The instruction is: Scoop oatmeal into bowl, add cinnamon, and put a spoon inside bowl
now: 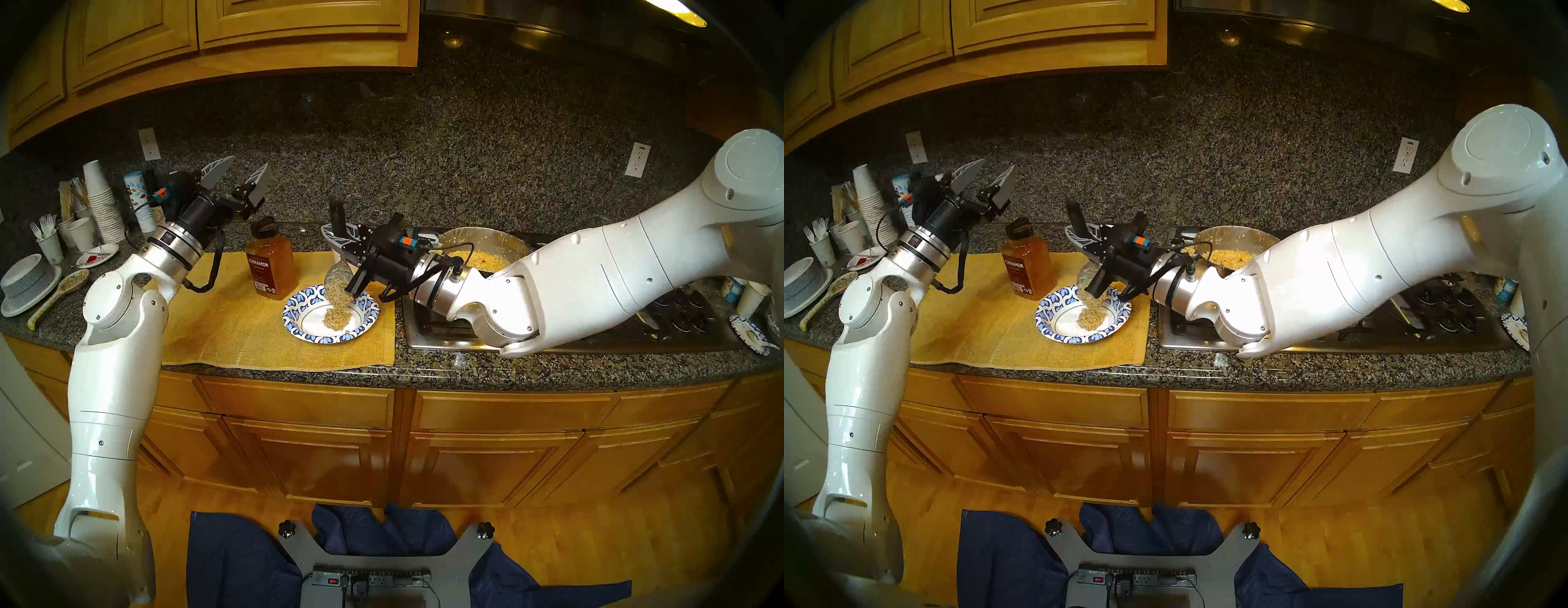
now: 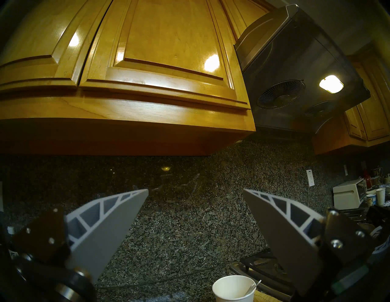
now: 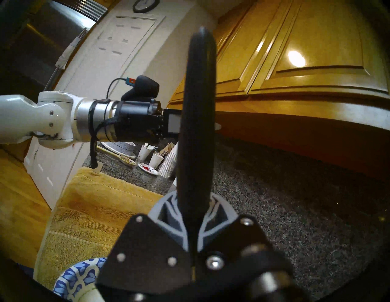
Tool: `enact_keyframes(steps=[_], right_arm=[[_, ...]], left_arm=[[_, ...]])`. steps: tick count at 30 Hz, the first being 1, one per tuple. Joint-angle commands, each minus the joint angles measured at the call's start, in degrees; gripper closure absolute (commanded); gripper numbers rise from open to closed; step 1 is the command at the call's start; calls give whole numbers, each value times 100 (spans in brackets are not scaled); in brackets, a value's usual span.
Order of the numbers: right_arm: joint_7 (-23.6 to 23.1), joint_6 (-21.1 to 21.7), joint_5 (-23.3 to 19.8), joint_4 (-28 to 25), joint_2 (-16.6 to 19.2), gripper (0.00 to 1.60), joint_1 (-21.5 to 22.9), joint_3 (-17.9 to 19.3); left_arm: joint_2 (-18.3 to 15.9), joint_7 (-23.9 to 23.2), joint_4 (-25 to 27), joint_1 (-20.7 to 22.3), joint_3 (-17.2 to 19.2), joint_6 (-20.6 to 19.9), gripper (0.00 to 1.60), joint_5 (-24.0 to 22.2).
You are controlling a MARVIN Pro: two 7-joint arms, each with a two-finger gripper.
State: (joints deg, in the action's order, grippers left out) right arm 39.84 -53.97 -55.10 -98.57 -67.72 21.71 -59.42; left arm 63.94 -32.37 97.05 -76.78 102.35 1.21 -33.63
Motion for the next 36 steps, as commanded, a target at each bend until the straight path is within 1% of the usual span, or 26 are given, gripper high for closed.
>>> enact_keyframes(steps=[1,5,6,7,10,15,26,36], right_arm=[[601,214,885,163,79,160,-159,148],[898,362,1305,233,91,160,-293,214],[898,362,1305,233,91,160,-293,214],[988,404,1429,254,101,160,-344,238],[1088,440,1618,291,111,160,-416,263],[1204,508,1824,291,143,160,-458,309],[1285,490,1925,362,332,160,-222,443],[1316,440,2038,296,366,160,-277,483]], left_arm=[[-1,-8,131,178,33,56,0,-48],[-1,-8,131,178,33,56,0,-48],[-1,-8,131,178,33,56,0,-48],[-1,-8,131,179,33,57,0,-49],[-1,-8,130,179,33,57,0,-49],[-2,-8,130,179,33,57,0,-49],[-5,-6,131,174,32,54,0,-46],[-3,-7,131,178,32,57,0,-50]])
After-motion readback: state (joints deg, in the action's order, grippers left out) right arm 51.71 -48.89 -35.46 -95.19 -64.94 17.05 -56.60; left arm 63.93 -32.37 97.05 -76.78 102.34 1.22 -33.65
